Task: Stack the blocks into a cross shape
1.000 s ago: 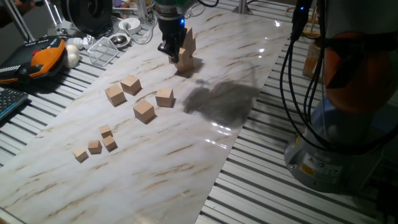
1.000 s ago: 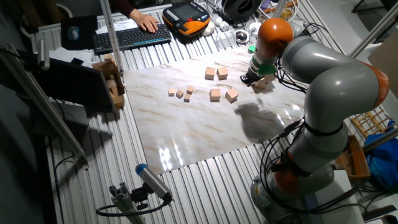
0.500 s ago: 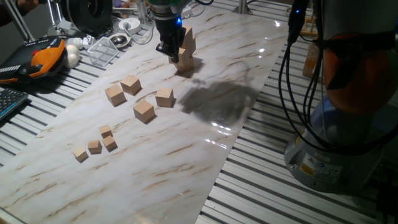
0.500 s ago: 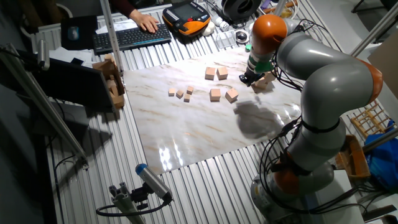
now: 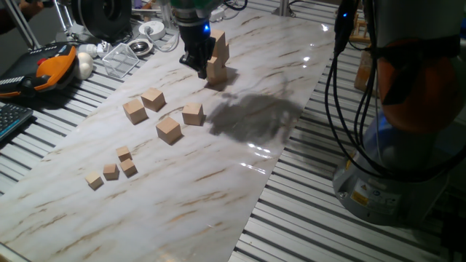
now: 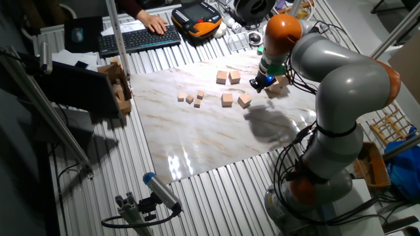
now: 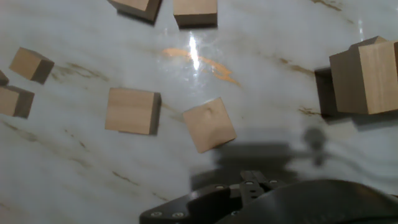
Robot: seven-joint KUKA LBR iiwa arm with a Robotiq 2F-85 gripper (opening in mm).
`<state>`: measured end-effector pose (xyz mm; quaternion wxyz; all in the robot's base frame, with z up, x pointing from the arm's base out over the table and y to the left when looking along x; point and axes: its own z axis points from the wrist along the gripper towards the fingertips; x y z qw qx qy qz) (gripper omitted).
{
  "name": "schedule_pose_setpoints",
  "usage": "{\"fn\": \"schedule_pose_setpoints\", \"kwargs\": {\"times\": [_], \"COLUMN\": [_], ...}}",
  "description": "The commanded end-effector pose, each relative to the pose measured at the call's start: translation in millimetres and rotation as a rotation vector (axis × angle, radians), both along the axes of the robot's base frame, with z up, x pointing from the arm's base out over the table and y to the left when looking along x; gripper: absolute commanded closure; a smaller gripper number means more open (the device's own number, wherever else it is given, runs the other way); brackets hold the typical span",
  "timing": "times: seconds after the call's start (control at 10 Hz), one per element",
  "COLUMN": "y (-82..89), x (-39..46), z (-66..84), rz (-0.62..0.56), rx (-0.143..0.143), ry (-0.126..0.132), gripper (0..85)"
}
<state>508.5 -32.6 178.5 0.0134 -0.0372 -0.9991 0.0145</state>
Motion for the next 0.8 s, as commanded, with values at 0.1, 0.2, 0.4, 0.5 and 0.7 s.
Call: {"fn": "schedule_pose_setpoints", "kwargs": {"times": [0.1,0.2,0.4,0.5,0.7], "y": [-1.1,2.9,9.3,13.5,21.3], "x": [0.8,0.1,1.4,1.1,1.3], "z": [1.5,0.9,2.8,3.9,6.7], "rz": [0.016,0.010,0.010,0.001,-0.010], "rx": [0.011,0.013,0.036,0.045,0.034], "ry": [-0.003,-0.011,-0.011,-0.011,-0.001], "gripper": [85.0,85.0,85.0,85.0,85.0]}}
